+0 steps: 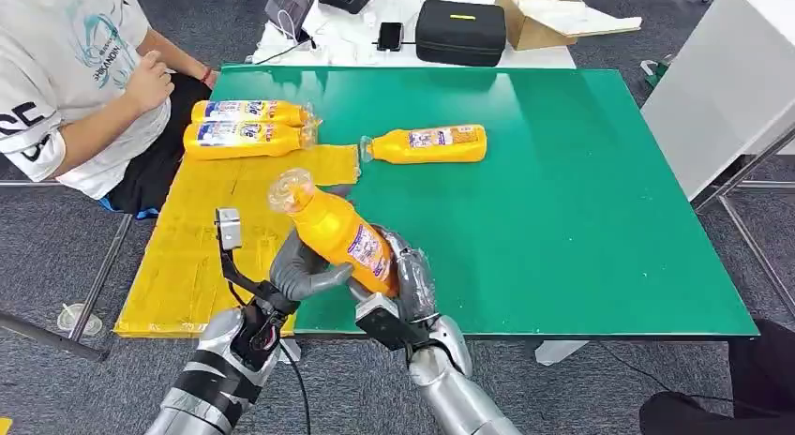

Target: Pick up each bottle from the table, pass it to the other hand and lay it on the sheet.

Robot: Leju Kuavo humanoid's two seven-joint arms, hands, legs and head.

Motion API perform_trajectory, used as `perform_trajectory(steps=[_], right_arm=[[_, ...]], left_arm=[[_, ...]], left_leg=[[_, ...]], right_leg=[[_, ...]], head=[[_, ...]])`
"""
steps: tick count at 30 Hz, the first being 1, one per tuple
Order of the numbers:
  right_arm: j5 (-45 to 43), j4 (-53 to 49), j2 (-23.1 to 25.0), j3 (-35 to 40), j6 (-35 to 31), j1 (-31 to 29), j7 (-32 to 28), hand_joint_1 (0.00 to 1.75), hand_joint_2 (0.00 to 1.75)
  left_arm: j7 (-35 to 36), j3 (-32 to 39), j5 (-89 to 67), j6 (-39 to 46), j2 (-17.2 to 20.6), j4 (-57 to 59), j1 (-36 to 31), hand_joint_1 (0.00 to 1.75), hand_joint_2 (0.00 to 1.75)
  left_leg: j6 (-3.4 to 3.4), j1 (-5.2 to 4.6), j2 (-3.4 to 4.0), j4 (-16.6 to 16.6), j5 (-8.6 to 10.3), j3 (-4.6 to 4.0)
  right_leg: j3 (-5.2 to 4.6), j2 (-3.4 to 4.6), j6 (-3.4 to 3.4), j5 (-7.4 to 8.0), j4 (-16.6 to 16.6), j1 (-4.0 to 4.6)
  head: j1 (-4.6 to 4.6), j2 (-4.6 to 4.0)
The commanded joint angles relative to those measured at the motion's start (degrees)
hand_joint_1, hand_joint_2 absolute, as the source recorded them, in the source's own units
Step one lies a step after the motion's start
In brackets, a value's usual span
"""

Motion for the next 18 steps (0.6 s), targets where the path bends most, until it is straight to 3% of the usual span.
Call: perform_trajectory(steps=[1,18], right_arm=[[0.2,10.5,1.2,4.6,0.0,-4.7,0.5,1.75,1.75],[0.6,14.4,1.6,7.4,1.4,-4.5,1.9,1.73,1.75]], left_arm=[[-0.2,-4.6,-0.7,-0.1,1.3,8.0,-4.5,0.0,1.75],[-0.9,-3.8,0.6,0.6,0.7,7.4,-3.5,0.07,1.75]], left_leg=[[0.01,0.04,0.08,0.0,-0.05,0.21],[0.01,0.04,-0.01,0.0,-0.03,0.09]], right_leg=[[0.2,0.0,-0.1,-0.04,0.0,0.07],[0.09,-0.06,-0.06,-0.04,0.0,0.06]], head=[[0.0,0.0],[0.02,0.0]])
